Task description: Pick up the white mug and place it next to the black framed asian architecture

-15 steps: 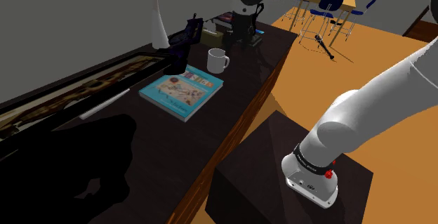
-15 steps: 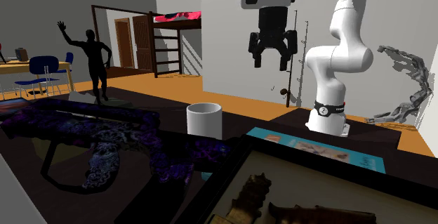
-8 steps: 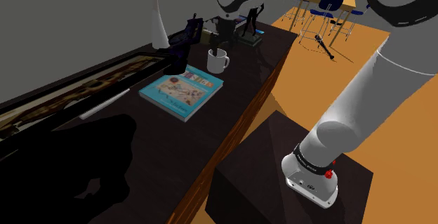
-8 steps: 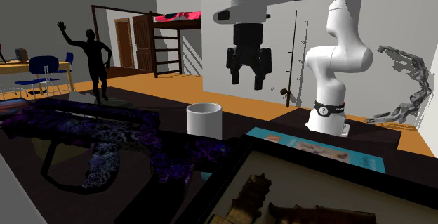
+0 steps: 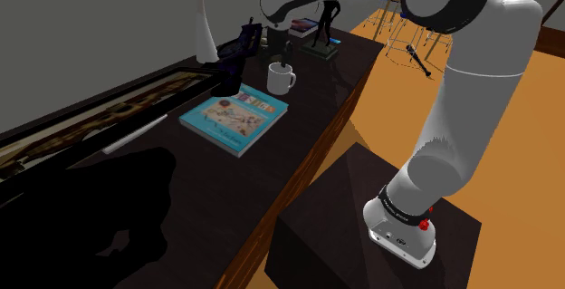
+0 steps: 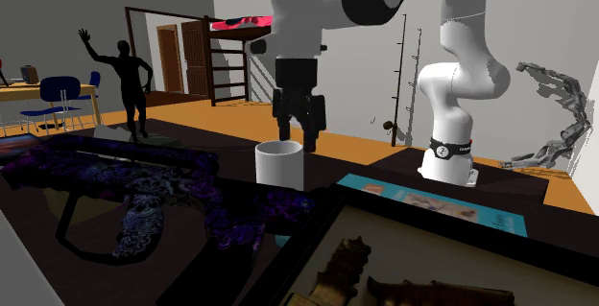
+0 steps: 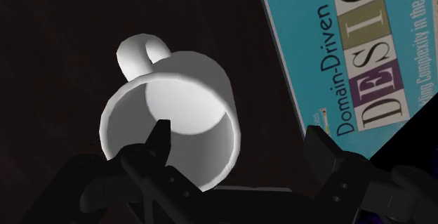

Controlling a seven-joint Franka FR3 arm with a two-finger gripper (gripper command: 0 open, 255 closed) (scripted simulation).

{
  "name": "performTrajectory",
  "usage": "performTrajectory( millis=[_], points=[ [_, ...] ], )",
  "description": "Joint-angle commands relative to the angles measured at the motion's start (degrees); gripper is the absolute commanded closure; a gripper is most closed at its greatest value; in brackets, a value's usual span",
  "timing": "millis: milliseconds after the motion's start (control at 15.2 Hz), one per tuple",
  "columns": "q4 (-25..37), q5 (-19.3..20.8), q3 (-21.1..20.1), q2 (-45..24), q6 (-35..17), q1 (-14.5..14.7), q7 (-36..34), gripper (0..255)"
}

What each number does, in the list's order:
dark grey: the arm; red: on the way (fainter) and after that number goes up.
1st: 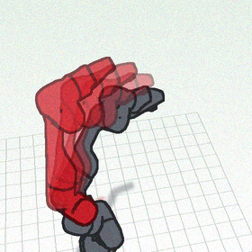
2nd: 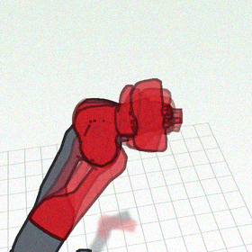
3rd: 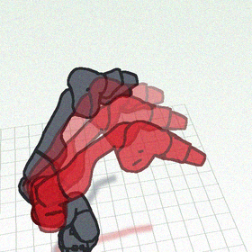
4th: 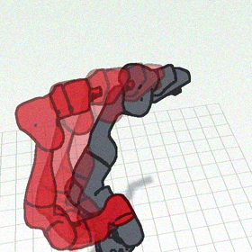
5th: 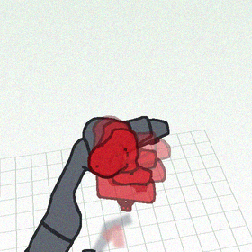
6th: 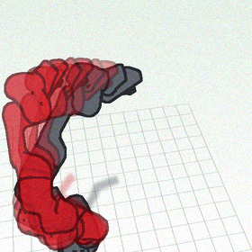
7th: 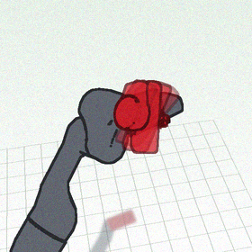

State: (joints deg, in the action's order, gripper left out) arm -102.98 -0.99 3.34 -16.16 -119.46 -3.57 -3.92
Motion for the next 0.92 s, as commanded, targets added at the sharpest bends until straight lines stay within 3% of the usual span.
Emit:
performTrajectory(
  millis=[0, 462, 858],
  points=[
    [1.4, -0.1, 0.0, -2.0, -0.7, -0.1, -0.1, 0],
    [-0.8, -0.3, 0.0, -4.2, -5.1, -0.1, 0.0, 0],
    [-0.7, -0.3, 0.0, -4.2, -5.1, -0.1, 0.0, 0]
  ],
)
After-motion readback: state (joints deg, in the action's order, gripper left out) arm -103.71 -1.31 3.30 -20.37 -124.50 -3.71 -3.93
